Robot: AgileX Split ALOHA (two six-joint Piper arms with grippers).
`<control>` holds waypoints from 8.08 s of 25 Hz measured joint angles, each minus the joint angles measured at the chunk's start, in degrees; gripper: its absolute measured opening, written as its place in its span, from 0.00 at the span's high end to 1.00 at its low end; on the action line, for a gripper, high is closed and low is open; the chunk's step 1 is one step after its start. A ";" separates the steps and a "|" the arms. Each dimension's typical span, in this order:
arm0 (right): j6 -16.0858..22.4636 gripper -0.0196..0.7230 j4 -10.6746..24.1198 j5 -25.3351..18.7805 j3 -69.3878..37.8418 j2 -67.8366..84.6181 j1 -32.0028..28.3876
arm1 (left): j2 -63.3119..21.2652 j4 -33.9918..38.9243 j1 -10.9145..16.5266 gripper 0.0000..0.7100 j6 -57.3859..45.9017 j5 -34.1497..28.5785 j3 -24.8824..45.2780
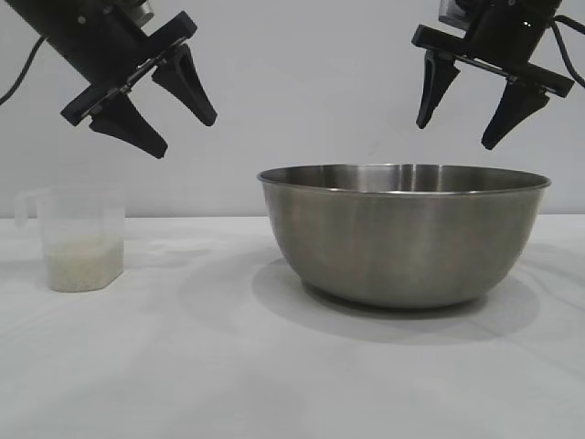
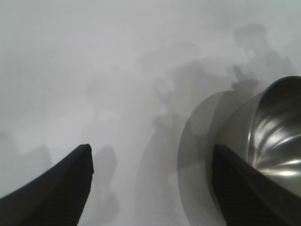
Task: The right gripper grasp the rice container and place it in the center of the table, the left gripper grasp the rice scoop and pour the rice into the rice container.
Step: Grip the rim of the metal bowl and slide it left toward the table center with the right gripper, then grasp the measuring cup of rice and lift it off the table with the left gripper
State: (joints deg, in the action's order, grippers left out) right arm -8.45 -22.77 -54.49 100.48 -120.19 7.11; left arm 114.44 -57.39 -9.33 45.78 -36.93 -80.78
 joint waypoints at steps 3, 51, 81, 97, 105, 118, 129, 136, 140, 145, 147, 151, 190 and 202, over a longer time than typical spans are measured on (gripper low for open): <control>0.00 0.28 0.10 0.00 0.00 0.00 0.00 | 0.00 0.00 0.00 0.34 0.00 0.00 0.00; 0.00 0.42 8.35 -15.89 -9.64 3.96 2.77 | 0.00 0.00 0.00 0.34 0.00 0.00 0.00; -2.59 0.97 1.66 -11.32 -10.18 -1.22 10.46 | 0.00 0.00 0.00 0.34 0.00 0.00 0.00; -2.59 0.28 6.44 -11.52 -10.24 5.70 9.86 | 0.00 0.00 0.00 0.34 0.00 -0.59 0.00; -0.10 0.28 13.28 -15.56 -10.24 12.29 3.77 | 0.00 0.00 0.00 0.34 0.00 -0.59 0.00; 0.12 0.28 15.59 -16.54 -10.24 26.07 1.01 | 0.00 0.00 0.00 0.34 0.00 -0.59 0.00; 0.12 0.28 15.02 -17.01 -28.02 50.81 1.01 | 0.00 0.00 0.00 0.34 0.00 -0.59 0.00; 0.18 0.28 15.53 -17.53 -44.58 69.25 1.01 | 0.00 0.00 0.00 0.34 0.00 -0.59 0.00; 0.18 0.28 18.11 -17.64 -52.06 79.39 1.01 | 0.00 0.00 0.00 0.34 0.00 -0.59 0.00; 0.18 0.28 19.45 -17.98 -59.02 91.54 1.01 | 0.00 0.00 0.00 0.34 0.00 -0.59 0.00; 3.79 0.28 20.54 -18.10 -61.05 95.21 1.01 | 0.00 0.00 0.00 0.34 0.00 -0.59 0.00; 8.32 0.28 24.08 -18.30 -63.85 100.91 1.01 | 0.00 0.00 0.00 0.34 0.00 -0.59 0.00; 8.84 0.28 23.35 -11.00 -72.47 118.95 1.01 | -4.18 11.33 0.00 0.34 -1.17 -5.41 0.00; 8.84 0.28 23.35 -11.00 -72.47 118.95 1.01 | -21.34 41.16 0.00 0.34 -25.74 -19.76 0.00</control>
State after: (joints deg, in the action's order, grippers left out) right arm 0.39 0.58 -65.48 28.00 -1.24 8.12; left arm 93.10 -16.23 -9.33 20.03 -56.69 -80.78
